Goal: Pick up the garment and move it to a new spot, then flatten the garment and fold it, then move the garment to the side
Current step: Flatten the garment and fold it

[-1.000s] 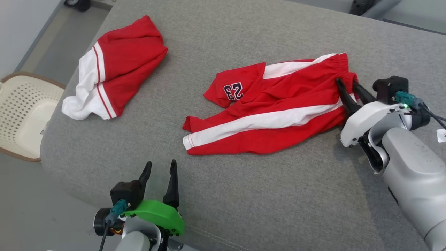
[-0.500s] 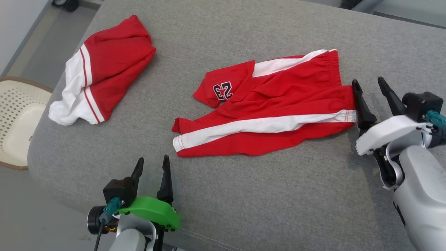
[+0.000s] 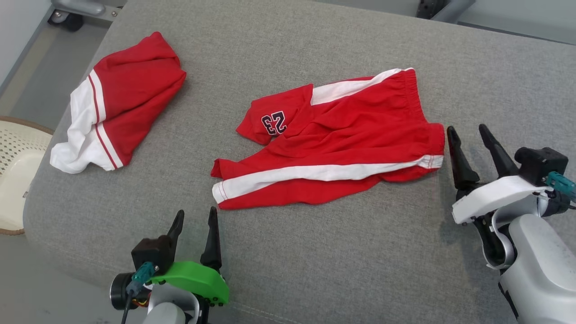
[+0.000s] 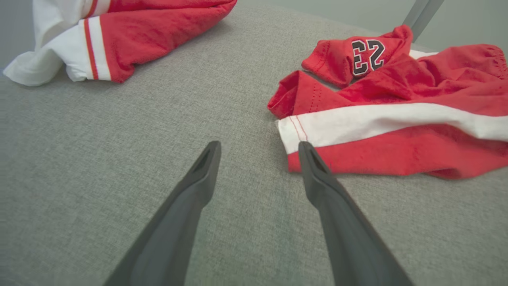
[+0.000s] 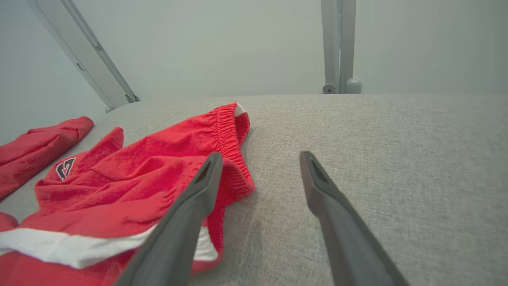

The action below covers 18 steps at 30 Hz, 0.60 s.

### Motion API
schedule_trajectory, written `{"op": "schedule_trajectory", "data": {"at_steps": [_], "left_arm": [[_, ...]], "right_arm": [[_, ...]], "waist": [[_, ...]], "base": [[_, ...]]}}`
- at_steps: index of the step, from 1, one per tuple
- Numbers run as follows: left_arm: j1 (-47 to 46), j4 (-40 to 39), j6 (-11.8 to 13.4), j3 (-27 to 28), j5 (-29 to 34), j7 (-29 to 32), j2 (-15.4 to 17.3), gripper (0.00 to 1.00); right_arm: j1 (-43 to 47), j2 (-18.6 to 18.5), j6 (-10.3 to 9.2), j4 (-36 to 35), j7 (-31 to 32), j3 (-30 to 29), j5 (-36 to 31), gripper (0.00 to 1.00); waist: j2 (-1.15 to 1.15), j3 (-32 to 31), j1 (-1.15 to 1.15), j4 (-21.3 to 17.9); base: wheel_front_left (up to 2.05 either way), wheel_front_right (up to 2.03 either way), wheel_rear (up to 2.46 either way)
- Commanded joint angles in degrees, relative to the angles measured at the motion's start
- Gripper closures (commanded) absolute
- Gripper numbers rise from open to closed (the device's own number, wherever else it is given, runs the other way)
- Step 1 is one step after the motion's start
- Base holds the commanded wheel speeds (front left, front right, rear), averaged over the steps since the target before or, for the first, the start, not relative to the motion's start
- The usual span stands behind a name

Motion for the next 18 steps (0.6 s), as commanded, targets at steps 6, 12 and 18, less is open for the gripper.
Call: {"op": "schedule_trajectory", "data": {"at_steps": [6, 12, 18], "left_arm": [[2.32, 0.83, -0.57, 2.07, 1.43, 0.03, 0.17, 0.0], [2.83, 0.91, -1.04, 2.31, 1.82, 0.03, 0.18, 0.0], [2.9, 1.08, -1.27, 2.26, 2.34, 0.03, 0.18, 0.0]], "right_arm": [[3.27, 1.15, -0.02, -5.11, -0.17, -3.56, -1.0, 0.0], [6.68, 1.41, -0.02, -5.8, -0.17, -0.45, 1.12, 0.0], [6.87, 0.96, -0.02, -4.13, -0.17, 3.3, 3.53, 0.0]], "waist": [[0.0, -2.32, 0.0, -0.89], [0.0, -3.44, 0.0, -1.49], [0.0, -3.64, 0.0, -1.62]], "base": [[0.0, 0.0, 0.0], [0.0, 0.0, 0.0], [0.0, 0.0, 0.0]]}}
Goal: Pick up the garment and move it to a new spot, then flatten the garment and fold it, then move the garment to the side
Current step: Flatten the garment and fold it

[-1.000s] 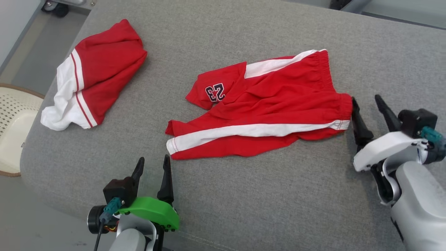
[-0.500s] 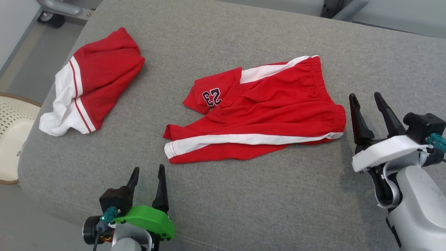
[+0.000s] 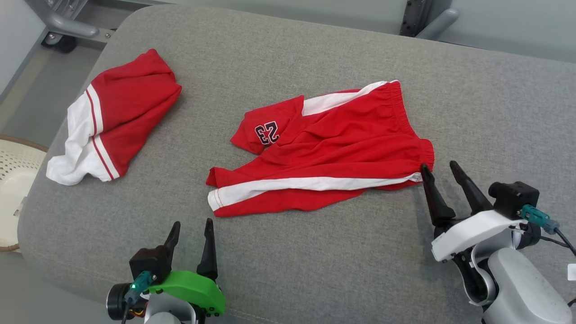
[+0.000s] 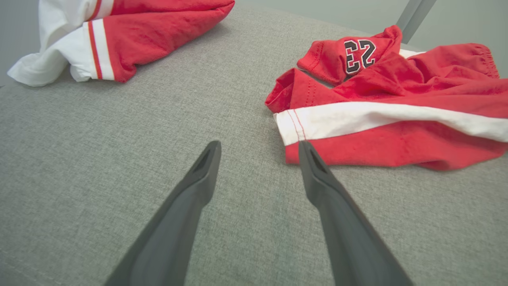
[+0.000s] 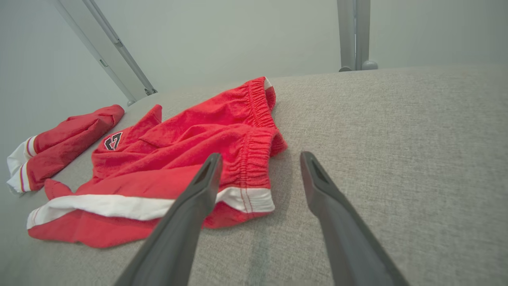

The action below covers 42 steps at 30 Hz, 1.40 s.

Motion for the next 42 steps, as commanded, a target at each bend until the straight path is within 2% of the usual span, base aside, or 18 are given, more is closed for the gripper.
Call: {"op": "schedule_trajectory", "data": {"at_steps": [1, 5, 6, 7, 8, 9, 15, 22, 25, 31, 32, 34, 35, 36, 37, 42], "left_arm": [[0.64, -0.04, -0.33, 0.05, 0.45, 0.03, 0.18, 0.0], [0.74, -0.01, -0.42, -0.43, 0.55, 0.03, 0.18, 0.0], [0.68, -0.07, -0.47, -0.57, 0.46, 0.03, 0.18, 0.0], [0.69, -0.13, -0.44, -0.73, 0.33, 0.03, 0.18, 0.0], [0.64, -0.23, -0.39, -0.85, 0.15, 0.03, 0.18, 0.0], [0.52, -0.32, -0.36, -1.01, -0.01, 0.03, 0.17, 0.0], [0.45, -0.19, 0.2, -1.8, -1.18, 0.03, 0.17, 0.0], [-0.32, -0.74, 0.81, -3.57, -2.95, 0.04, 0.17, 0.0], [-0.95, -0.97, 0.96, -4.88, -3.66, 0.04, 0.18, 0.0], [-2.33, -1.97, 1.61, -8.77, -6.06, 0.04, 0.17, 0.0], [-2.33, -1.97, 1.61, -8.77, -6.06, 0.04, 0.17, 0.0], [-2.57, -2.81, 2.3, -10.41, -7.0, 0.04, 0.14, 0.0], [-2.53, -3.1, 2.65, -10.64, -7.17, 0.04, 0.13, 0.0], [-2.42, -3.31, 2.78, -10.74, -7.44, 0.04, 0.14, 0.0], [-2.26, -3.38, 3.0, -10.82, -7.56, 0.04, 0.15, 0.0], [-1.81, -2.64, 3.18, -10.85, -7.62, 0.04, 0.17, 0.0]], "right_arm": [[-0.1, -0.35, -0.02, 0.47, -0.17, 0.69, 0.61, 0.0], [-1.41, -0.95, -0.02, 2.49, -0.17, 3.04, 1.42, 0.0], [-1.91, -0.99, -0.02, 2.91, -0.17, 3.59, 1.49, 0.06], [-2.46, -1.13, -0.02, 3.58, -0.17, 4.1, 1.5, 0.33], [-3.08, -1.43, -0.02, 4.05, -0.17, 4.44, 1.31, 0.72], [-3.84, -1.77, -0.02, 4.59, -0.17, 4.66, 0.94, 1.0], [-8.28, -3.29, -0.02, 7.23, -0.17, 6.96, 0.21, 1.0], [-14.71, -5.77, -0.02, 3.48, -0.17, 7.44, -0.27, 1.0], [-18.67, -7.0, -0.02, 4.75, -0.17, 8.4, -1.16, 1.0], [-27.01, -8.64, -0.02, 15.84, -0.17, 9.42, -3.19, 1.0], [-27.01, -8.64, -0.02, 15.84, -0.17, 9.42, -3.19, 1.0], [-31.92, -7.89, -0.02, 25.38, -0.16, 10.07, -4.78, 1.0], [-32.7, -7.64, -0.03, 27.74, -0.03, 10.34, -4.99, 1.0], [-33.28, -7.62, -0.02, 30.09, 0.49, 10.5, -5.34, 0.73], [-33.82, -7.43, -0.04, 32.55, 1.11, 10.47, -5.49, 0.0], [-35.38, -6.53, -0.04, 36.7, 0.15, 10.9, -5.79, 0.0]], "waist": [[0.0, -0.04, 0.0, 0.15], [0.0, 0.02, 0.0, 0.84], [0.0, 0.13, 0.0, 1.07], [0.0, 0.3, 0.0, 1.32], [0.0, 0.56, 0.0, 1.55], [0.0, 0.8, 0.0, 1.83], [0.0, 2.11, 0.0, 3.51], [0.0, 3.66, 0.0, 6.13], [0.0, 4.57, 0.0, 7.78], [0.0, 7.17, 0.0, 12.09], [0.0, 7.17, 0.0, 12.09], [0.0, 9.12, 0.0, 13.65], [0.0, 9.48, 0.0, 13.76], [0.0, 9.72, 0.0, 13.82], [0.0, 9.81, 0.0, 13.85], [0.0, 8.74, 0.0, 13.23]], "base": [[0.0, 0.0, 0.0], [0.0, 0.0, 0.0], [0.0, 0.0, 0.0], [0.0, 0.0, 0.0], [0.0, 0.0, 0.0], [0.0, 0.0, 0.0], [0.0, 0.0, 0.0], [0.0, 0.0, 0.0], [0.0, 0.0, 0.0], [0.0, 0.0, 0.0], [0.0, 0.0, 0.0], [0.0, 0.0, 0.0], [0.0, 0.0, 0.0], [0.0, 0.0, 0.0], [0.0, 0.0, 0.0], [0.0, 0.0, 0.0]]}}
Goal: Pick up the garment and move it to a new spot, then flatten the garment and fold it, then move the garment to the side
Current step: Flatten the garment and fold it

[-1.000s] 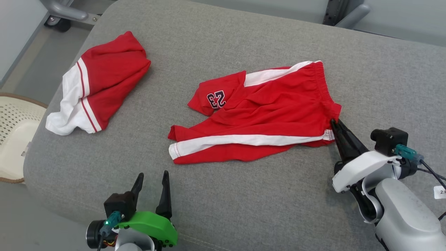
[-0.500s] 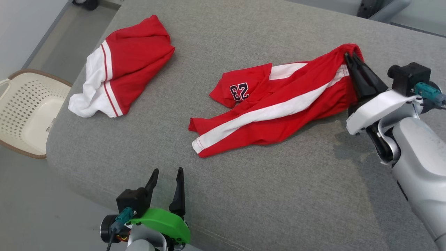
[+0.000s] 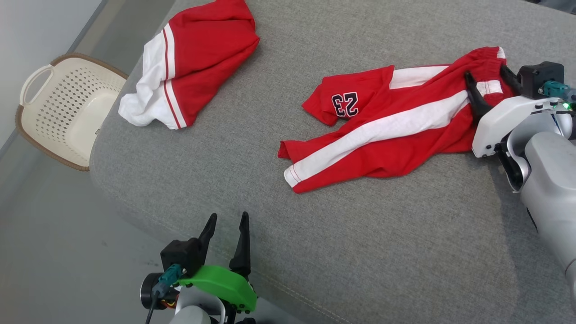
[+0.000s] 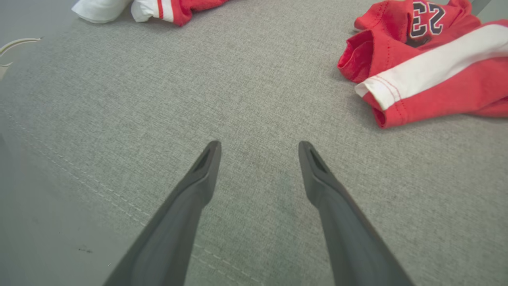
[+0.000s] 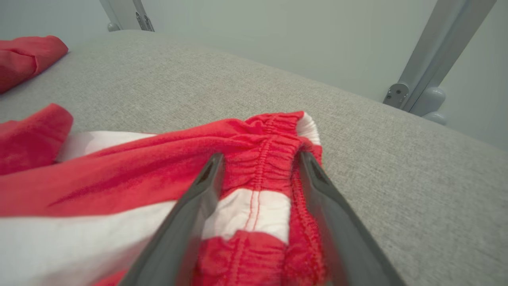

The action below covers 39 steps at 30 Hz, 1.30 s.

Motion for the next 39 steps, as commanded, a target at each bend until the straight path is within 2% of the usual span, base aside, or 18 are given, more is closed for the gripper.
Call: {"op": "schedule_trajectory", "data": {"at_steps": [1, 6, 11, 17, 23, 35, 36, 37, 38, 39], "left_arm": [[-0.11, 0.3, 0.0, 0.27, 0.14, 0.04, 0.17, 0.0], [-1.02, 0.32, -0.2, 2.27, 1.49, 0.04, 0.17, 0.0], [-1.06, 0.73, -0.87, 4.17, 2.94, 0.04, 0.2, 0.0], [-0.48, 0.85, -1.56, 5.02, 3.66, 0.04, 0.18, 0.0], [0.06, 0.83, -1.82, 4.4, 3.58, 0.04, 0.18, 0.0], [0.65, 1.08, -1.69, 4.09, 3.87, 0.04, 0.18, 0.0], [0.75, 1.06, -1.74, 4.21, 4.04, 0.04, 0.17, 0.0], [0.84, 1.07, -1.76, 4.38, 4.14, 0.04, 0.17, 0.0], [0.91, 1.08, -1.72, 4.55, 4.17, 0.04, 0.17, 0.0], [1.01, 1.17, -1.68, 4.76, 4.36, 0.04, 0.17, 0.0]], "right_arm": [[-0.13, 0.04, -0.06, 0.23, -0.29, -0.06, -0.11, 0.0], [1.04, -0.02, -0.06, -5.67, -0.49, -1.07, 0.07, 0.0], [6.25, 0.01, -0.06, -13.31, -0.48, -5.27, 0.04, 0.0], [14.34, 1.05, -0.05, -18.49, -0.49, -8.15, 1.36, 0.0], [18.29, 1.34, -0.05, -17.76, -0.49, -5.73, 4.2, 0.0], [16.73, 1.81, -0.03, -11.16, -0.36, -0.14, 10.19, 0.0], [16.57, 1.87, -0.01, -10.88, -0.35, 0.62, 10.36, 0.25], [16.42, 1.92, -0.01, -10.72, -0.35, 0.97, 10.78, 0.55], [16.26, 1.88, -0.01, -10.82, -0.35, 1.14, 11.1, 0.93], [16.13, 1.82, -0.01, -11.14, -0.35, 1.25, 11.23, 1.0]], "waist": [[0.0, -0.81, 0.0, -1.09], [0.0, -2.62, 0.0, -5.04], [0.0, -4.68, 0.0, -8.43], [0.0, -5.5, 0.0, -9.87], [0.0, -4.49, 0.0, -8.79], [0.0, -3.32, 0.0, -5.01], [0.0, -3.32, 0.0, -4.94], [0.0, -3.34, 0.0, -4.95], [0.0, -3.37, 0.0, -5.04], [0.0, -3.5, 0.0, -5.22]], "base": [[0.0, 0.0, 0.0], [0.0, 0.0, 0.0], [0.0, 0.0, 0.0], [0.0, 0.0, 0.0], [0.0, 0.0, 0.0], [0.0, 0.0, 0.0], [0.0, 0.0, 0.0], [0.0, 0.0, 0.0], [0.0, 0.0, 0.0], [0.0, 0.0, 0.0]]}}
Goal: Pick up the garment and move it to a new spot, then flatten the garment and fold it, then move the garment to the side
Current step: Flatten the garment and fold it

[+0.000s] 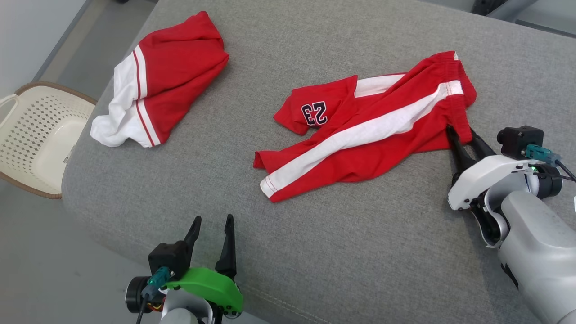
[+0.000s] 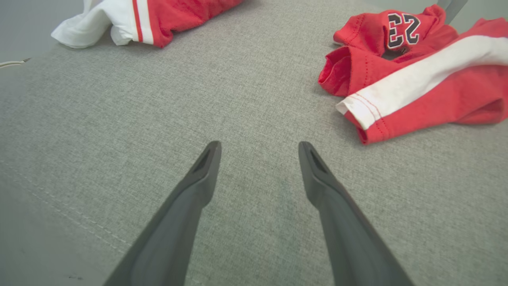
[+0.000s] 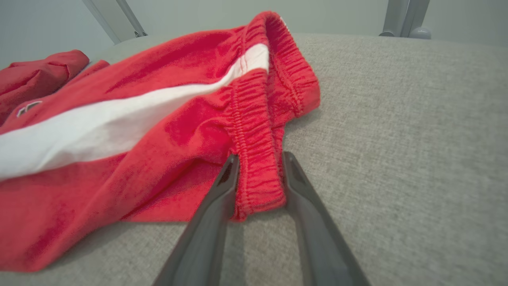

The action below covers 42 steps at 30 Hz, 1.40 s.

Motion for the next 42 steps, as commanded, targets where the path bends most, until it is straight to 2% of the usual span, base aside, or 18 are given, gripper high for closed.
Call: {"op": "schedule_trajectory", "data": {"at_steps": [1, 9, 16, 23, 30, 31, 32, 35, 42], "left_arm": [[0.52, 0.09, -0.11, 0.39, 0.56, 0.04, 0.18, 0.0], [1.13, 1.01, -1.04, 1.48, 2.11, 0.04, 0.19, 0.0], [1.44, 1.46, -1.85, 3.28, 4.4, 0.04, 0.2, 0.0], [2.41, 1.92, -2.27, 6.44, 6.19, 0.03, 0.2, 0.0], [3.45, 2.34, -2.87, 10.87, 8.09, 0.03, 0.22, 0.0], [3.54, 2.33, -2.9, 11.48, 8.35, 0.03, 0.23, 0.0], [3.7, 2.37, -3.0, 12.09, 8.57, 0.03, 0.2, 0.0], [4.23, 2.58, -3.18, 13.0, 8.74, 0.04, 0.21, 0.0], [6.07, 2.16, -3.41, 16.12, 10.06, 0.04, 0.24, 0.0]], "right_arm": [[1.02, 0.39, 0.02, 0.38, 0.15, 0.29, 0.63, 1.0], [5.54, 1.49, 0.0, -4.21, 0.13, -1.94, 2.6, 1.0], [13.23, 4.95, 0.0, -9.91, 0.07, -5.23, 3.73, 1.0], [20.04, 9.2, 0.0, -13.97, 0.07, -7.86, 0.16, 1.0], [24.94, 12.42, 0.0, -17.2, 0.07, -8.37, -4.31, 1.0], [25.33, 12.72, 0.0, -17.12, 0.07, -8.58, -4.71, 0.58], [25.45, 12.83, 0.0, -17.36, 0.07, -8.77, -5.73, 0.0], [25.75, 13.12, 0.0, -18.38, 0.03, -9.71, -7.18, 0.0], [27.1, 12.74, 0.0, -24.71, 0.01, -17.3, -16.24, 0.0]], "waist": [[0.0, -0.39, 0.0, -0.47], [0.0, -4.09, 0.0, -6.15], [0.0, -8.65, 0.0, -14.62], [0.0, -11.1, 0.0, -22.82], [0.0, -12.33, 0.0, -28.87], [0.0, -12.39, 0.0, -29.54], [0.0, -12.47, 0.0, -30.11], [0.0, -12.69, 0.0, -30.98], [0.0, -14.33, 0.0, -31.68]], "base": [[0.0, 0.0, 0.0], [0.0, 0.0, 0.0], [0.0, 0.0, 0.0], [0.0, 0.0, 0.0], [0.0, 0.0, 0.0], [0.0, 0.0, 0.0], [0.0, 0.0, 0.0], [0.0, 0.0, 0.0], [0.0, 0.0, 0.0]]}}
